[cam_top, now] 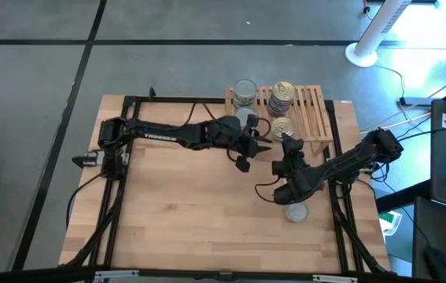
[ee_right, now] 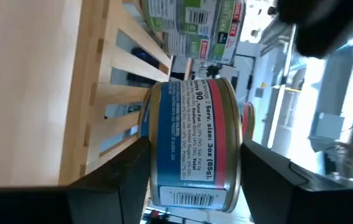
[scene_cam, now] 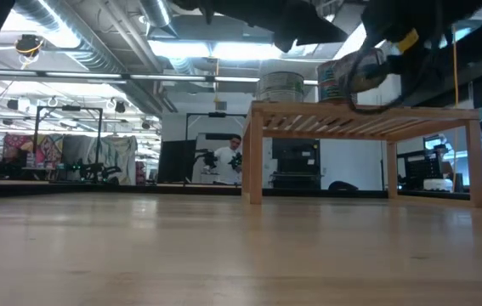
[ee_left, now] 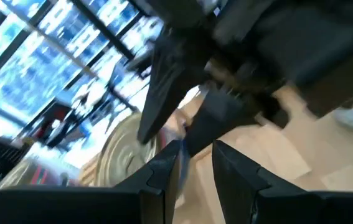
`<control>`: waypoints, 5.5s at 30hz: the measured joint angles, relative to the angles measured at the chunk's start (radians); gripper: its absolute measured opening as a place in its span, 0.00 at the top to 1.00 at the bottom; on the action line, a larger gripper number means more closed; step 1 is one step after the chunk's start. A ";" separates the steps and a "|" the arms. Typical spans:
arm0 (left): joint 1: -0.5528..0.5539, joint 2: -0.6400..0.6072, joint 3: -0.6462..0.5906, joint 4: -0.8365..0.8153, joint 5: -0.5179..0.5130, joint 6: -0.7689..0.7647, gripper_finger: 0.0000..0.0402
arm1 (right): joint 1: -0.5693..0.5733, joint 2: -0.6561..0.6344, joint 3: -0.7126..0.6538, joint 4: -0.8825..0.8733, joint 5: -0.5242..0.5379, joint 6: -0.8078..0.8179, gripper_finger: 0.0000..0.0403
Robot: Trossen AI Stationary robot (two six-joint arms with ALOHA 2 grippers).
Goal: Stack canned seafood by type on shelf
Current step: Put the blue pink tuna can on the shelf, then stack the green tuna can on top of the green tuna cans on the shelf
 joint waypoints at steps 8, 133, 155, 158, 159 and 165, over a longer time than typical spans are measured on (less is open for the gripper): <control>0.055 0.070 0.000 0.099 0.139 -0.004 0.78 | -0.023 0.000 -0.040 0.010 0.022 0.036 0.48; 0.081 0.151 0.000 0.226 0.099 0.026 0.78 | -0.138 -0.004 0.254 0.135 -0.339 -0.242 0.36; -0.041 0.143 0.000 0.238 0.099 -0.065 0.78 | 0.113 -0.003 0.336 -0.002 -0.712 0.151 0.36; -0.073 0.143 0.000 0.214 0.099 -0.107 0.78 | 0.154 -0.003 0.336 -0.001 -0.830 0.263 0.36; -0.084 0.143 0.000 0.201 0.099 -0.120 0.78 | 0.169 -0.003 0.336 -0.002 -0.858 0.296 0.36; -0.155 0.143 0.000 0.113 0.099 -0.160 0.78 | 0.310 -0.003 0.336 -0.001 -0.895 0.550 0.36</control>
